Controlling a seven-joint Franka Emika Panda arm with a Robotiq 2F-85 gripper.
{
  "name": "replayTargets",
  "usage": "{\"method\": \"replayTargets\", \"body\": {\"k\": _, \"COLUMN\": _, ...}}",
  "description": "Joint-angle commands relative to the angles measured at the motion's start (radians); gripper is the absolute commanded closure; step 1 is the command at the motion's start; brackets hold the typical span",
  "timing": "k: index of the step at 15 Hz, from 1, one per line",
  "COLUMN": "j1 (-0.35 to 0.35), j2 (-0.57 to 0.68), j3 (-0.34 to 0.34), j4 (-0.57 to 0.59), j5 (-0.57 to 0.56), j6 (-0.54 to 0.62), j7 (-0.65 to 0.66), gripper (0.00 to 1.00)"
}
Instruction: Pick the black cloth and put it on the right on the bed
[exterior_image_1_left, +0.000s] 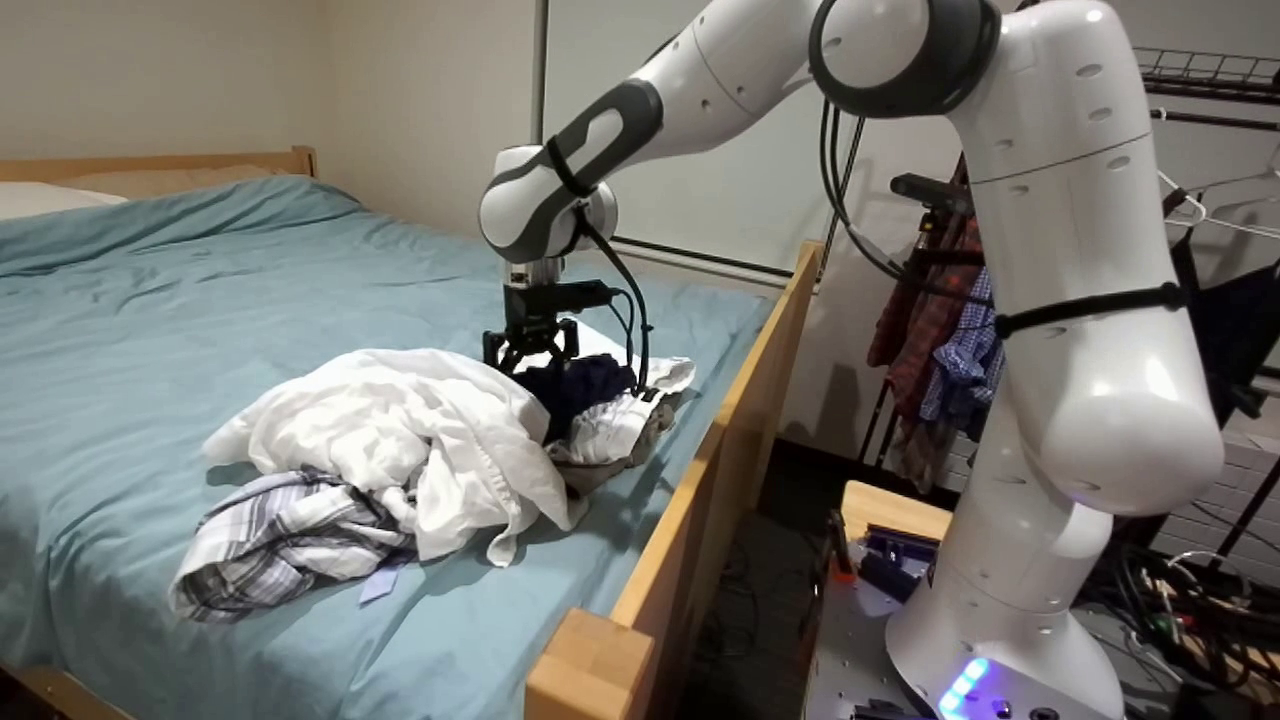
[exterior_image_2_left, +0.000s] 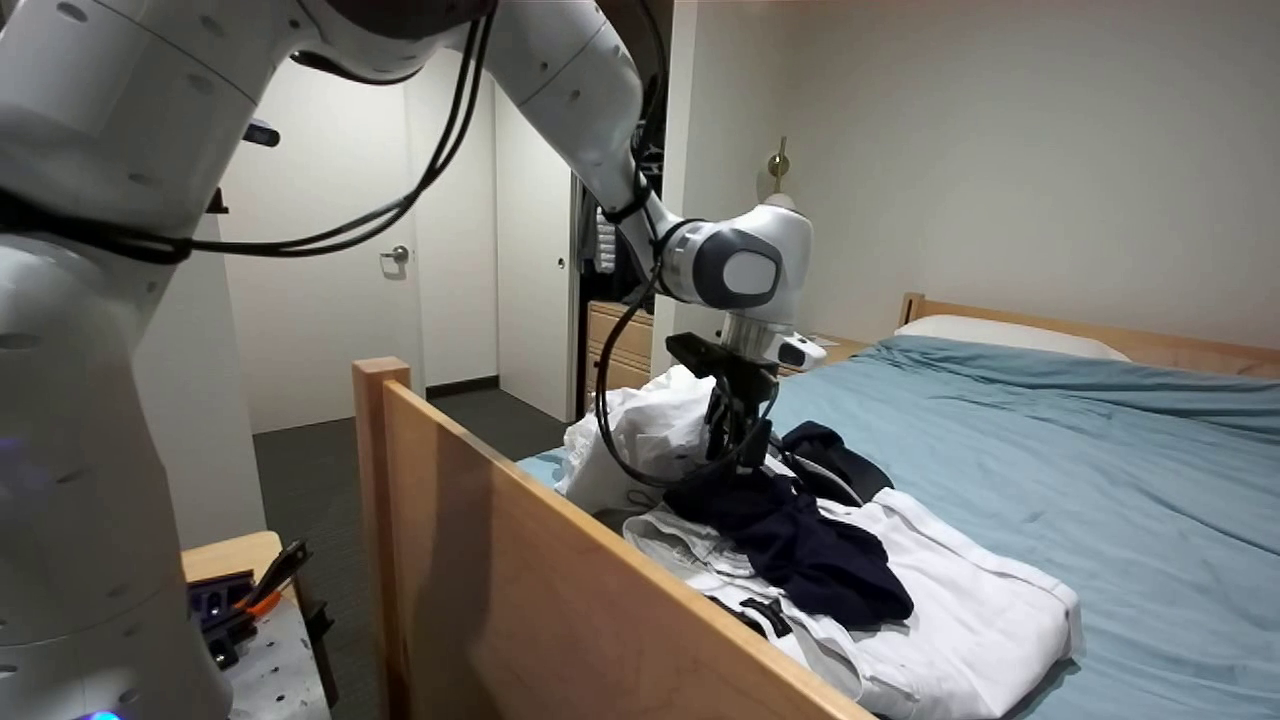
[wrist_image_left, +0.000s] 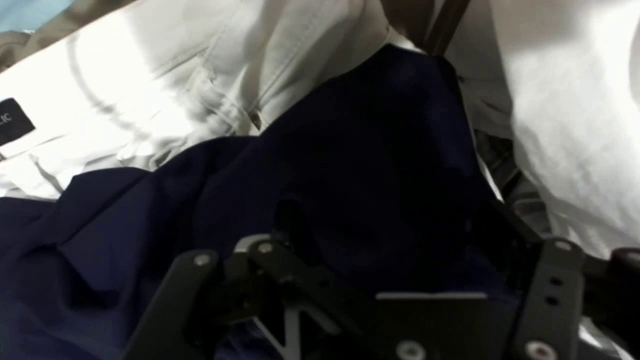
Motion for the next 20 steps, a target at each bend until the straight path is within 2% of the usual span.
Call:
{"method": "replayTargets", "body": {"k": 1, "j1": 0.004, "j2": 0.057, "j3": -0.005, "j4": 0.054, "j5": -0.005, "j6": -0.032, "j7": 0.031, "gripper": 0.39}}
{"method": "replayTargets", "body": {"k": 8, "j1": 0.000, "j2": 0.075, "j3": -0.009, "j4": 0.062, "j5": -0.008, "j6": -0.036, "j7": 0.023, "gripper": 0.84}}
{"method": "replayTargets", "body": {"k": 10, "j1": -0.006, "j2": 0.072, "j3": -0.009, "j4": 0.058, "j5": -0.002, "j6": -0.034, "j7": 0.014, "gripper": 0.93}}
{"method": "replayTargets", "body": {"k": 13, "j1": -0.012, "j2": 0.066, "j3": -0.014, "j4": 0.052, "j5": 0.000, "j6": -0.029, "j7": 0.009, "gripper": 0.95}}
{"method": "replayTargets", "body": {"k": 15, "j1": -0.029, "j2": 0.043, "j3": -0.013, "j4": 0.031, "j5": 0.012, "j6": -0.015, "j7": -0.016, "gripper": 0.92}}
{"method": "replayTargets", "body": {"k": 20, "j1": -0.084, "j2": -0.063, "j3": -0.042, "j4": -0.046, "j5": 0.039, "j6": -0.007, "j7": -0.024, "gripper": 0.92}}
